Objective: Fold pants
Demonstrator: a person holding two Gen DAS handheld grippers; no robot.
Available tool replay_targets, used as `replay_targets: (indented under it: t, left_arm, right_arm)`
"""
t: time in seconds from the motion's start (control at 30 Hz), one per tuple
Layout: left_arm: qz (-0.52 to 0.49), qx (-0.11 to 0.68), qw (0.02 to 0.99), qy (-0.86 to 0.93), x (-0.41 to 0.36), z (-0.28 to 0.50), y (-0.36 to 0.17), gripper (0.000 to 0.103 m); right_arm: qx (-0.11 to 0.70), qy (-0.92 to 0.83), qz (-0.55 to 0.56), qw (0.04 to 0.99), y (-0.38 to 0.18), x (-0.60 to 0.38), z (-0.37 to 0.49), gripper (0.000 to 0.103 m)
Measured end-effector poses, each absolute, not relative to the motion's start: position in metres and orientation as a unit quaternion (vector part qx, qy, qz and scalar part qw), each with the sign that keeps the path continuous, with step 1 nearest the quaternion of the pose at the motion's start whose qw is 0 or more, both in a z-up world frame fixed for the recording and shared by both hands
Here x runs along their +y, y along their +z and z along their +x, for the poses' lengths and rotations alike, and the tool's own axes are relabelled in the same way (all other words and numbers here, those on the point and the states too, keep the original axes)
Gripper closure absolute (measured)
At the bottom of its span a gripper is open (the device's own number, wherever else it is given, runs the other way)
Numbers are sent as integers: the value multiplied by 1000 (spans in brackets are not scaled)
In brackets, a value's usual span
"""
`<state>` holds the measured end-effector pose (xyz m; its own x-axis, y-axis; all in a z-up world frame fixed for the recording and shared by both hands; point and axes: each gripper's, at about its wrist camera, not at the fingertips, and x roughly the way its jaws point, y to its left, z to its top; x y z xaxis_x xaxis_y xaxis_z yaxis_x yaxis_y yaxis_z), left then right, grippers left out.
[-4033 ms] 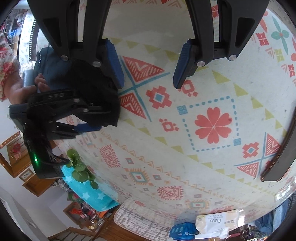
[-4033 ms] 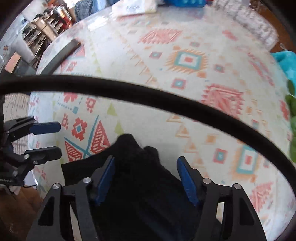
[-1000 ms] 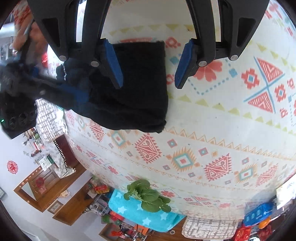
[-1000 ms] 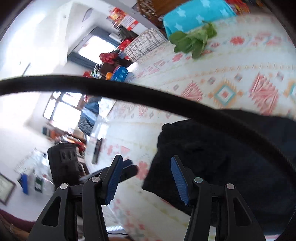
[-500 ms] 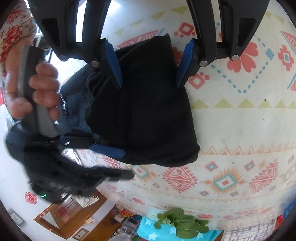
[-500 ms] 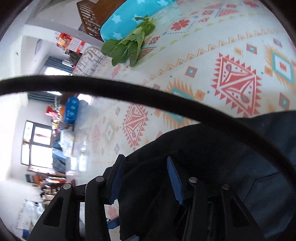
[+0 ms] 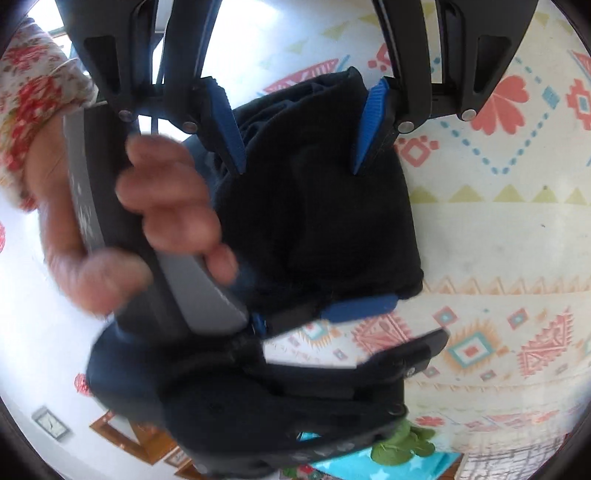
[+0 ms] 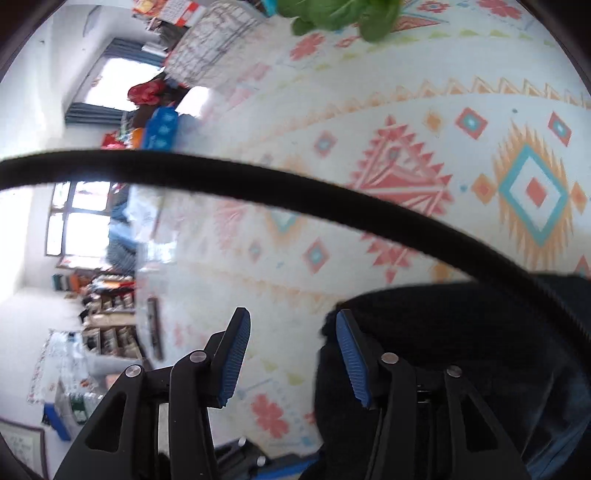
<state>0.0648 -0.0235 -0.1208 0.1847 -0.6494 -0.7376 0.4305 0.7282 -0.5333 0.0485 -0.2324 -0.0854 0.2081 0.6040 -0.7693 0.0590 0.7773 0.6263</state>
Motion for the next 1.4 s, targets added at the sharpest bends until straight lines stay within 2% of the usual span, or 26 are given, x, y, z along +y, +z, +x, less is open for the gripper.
replay_targets:
  t: [0.17,0.37,0.5,0.63,0.7,0.83,0.97,1.13,1.23,1.3,1.4]
  left_arm:
    - [-100,538,755,-362,-22,67,-120,47]
    - [-107,535,759,-356,3,85,-96,47]
    - [-105,537,769,-330,2,115,-93,47]
    - [-71,549,764,-330,-26,123,-97,47]
    - [-54,551,761,-338,-38,122,-97,47]
    - [-25,547,759,-351,-56,112,-95,47]
    - [-1,545,757,-361,-86,129,-95,47]
    - [2,560,741,-370,-121,153,-105,47]
    - [11,569,736,-366,-137,158,-113,47]
    - [31,573,737,-357,-146,158,-121,47]
    - [54,564,743,-356,-156,153,-124,39]
  right_arm:
    - [584,121,222,772,-68,-252,55,51]
    - [544,16,161,824,-23,-297,-9,51]
    - [548,-37,116,827,-36,-294,-58,51]
    - [565,-82,35,820,-74,-285,-94,51]
    - [556,-98,48,824,-76,-298,-114,42]
    - [541,-130,90,826,-62,-324,-139,42]
    - [474,-27,179,862,-38,-312,-149,41]
    - [480,79,157,860,-49,-262,-133,42]
    - [498,72,118,856,-69,-247,-125,42]
    - [501,68,139,851,-79,-256,-124,44]
    - [501,70,137,852,-77,-262,-124,45]
